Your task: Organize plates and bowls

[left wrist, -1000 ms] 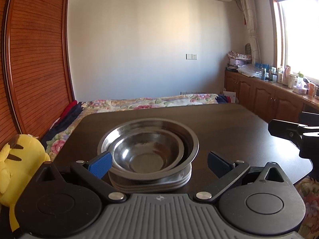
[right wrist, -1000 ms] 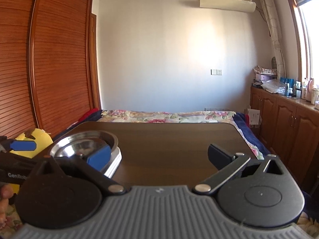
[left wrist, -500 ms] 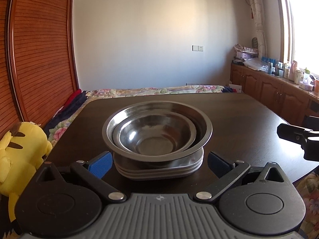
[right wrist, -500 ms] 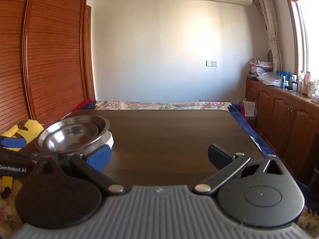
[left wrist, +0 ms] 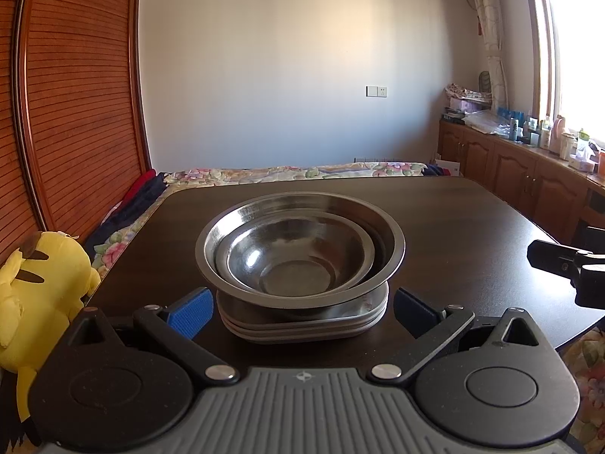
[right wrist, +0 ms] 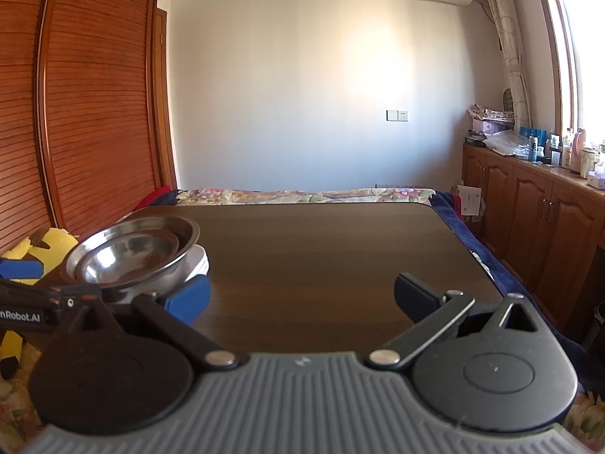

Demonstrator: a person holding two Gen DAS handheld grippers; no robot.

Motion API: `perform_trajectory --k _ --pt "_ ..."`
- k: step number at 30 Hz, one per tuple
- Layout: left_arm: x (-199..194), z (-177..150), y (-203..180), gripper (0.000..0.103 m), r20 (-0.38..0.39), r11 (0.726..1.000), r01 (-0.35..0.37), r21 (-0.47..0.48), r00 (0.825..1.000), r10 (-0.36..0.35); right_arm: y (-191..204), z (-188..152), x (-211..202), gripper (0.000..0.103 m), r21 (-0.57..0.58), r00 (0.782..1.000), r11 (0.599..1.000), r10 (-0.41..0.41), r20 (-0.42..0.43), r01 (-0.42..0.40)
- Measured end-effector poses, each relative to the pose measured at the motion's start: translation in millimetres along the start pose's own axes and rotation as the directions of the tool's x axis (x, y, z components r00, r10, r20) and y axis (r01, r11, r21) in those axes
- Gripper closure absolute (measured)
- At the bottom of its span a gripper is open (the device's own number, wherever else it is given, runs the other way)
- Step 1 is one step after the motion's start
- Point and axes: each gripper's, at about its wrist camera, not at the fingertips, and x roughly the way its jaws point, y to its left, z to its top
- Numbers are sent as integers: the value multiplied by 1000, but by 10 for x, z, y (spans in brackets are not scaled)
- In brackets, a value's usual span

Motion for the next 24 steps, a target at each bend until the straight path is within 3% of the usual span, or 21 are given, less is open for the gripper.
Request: perform_trajectory --k 24 --pt "-13 14 9 0 -1 1000 0 2 1000 0 -27 4 8 0 6 1000 1000 1 -3 -1"
